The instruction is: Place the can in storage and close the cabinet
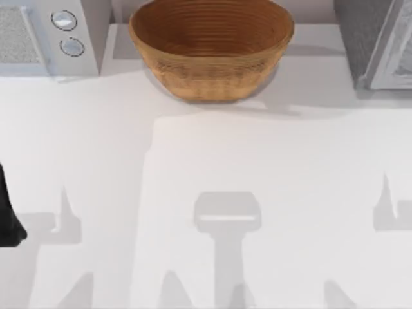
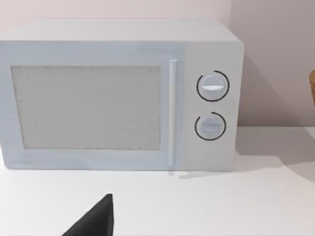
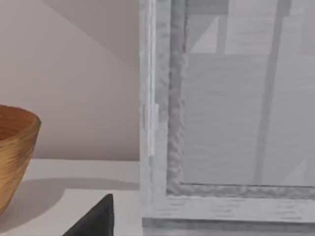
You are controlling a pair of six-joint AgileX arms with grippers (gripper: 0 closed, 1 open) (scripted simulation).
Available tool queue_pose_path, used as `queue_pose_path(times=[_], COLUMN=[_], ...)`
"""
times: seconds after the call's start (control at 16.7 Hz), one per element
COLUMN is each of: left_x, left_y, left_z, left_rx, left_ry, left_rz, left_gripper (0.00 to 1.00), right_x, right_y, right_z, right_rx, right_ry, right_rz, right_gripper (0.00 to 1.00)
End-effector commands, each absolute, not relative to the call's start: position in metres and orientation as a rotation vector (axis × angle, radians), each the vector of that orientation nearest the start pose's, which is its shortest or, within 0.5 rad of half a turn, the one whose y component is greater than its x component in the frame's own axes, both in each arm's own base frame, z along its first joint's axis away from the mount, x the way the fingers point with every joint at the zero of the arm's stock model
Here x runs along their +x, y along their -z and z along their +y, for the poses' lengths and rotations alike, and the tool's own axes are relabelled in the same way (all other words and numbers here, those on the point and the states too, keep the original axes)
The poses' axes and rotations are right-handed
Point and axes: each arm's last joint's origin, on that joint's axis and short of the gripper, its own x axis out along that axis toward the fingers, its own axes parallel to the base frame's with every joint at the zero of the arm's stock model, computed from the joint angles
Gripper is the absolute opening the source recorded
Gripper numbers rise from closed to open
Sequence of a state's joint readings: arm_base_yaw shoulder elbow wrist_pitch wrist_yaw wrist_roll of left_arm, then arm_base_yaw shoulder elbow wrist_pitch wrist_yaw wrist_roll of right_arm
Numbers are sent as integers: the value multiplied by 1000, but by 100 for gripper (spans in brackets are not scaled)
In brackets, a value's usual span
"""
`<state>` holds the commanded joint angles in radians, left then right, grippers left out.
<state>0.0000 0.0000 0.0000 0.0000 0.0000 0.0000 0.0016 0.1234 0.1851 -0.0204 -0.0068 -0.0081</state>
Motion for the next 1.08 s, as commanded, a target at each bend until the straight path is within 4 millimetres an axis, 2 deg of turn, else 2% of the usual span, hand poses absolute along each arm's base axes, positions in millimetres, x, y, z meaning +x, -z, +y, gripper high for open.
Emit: queue_pose_path(times=[0.18,0.36,0.72,1.08], left_x=[106,106,106,106], left_y=[-160,-160,-160,-160], left_z=[-1,-1,-1,-1], left_rx=[0,0,0,0], left_ry=[0,0,0,0], left_rz=[0,0,0,0], left_gripper=[100,100,100,100], right_x=[105,106,106,122], right_y=[-173,-160,-161,-187], right_z=[-1,-1,-2,-20], right_rx=[-2,0,0,-5], right_ry=[-2,0,-4,-4], right_rz=[-13,0,1,-35], right_gripper=[100,100,100,100])
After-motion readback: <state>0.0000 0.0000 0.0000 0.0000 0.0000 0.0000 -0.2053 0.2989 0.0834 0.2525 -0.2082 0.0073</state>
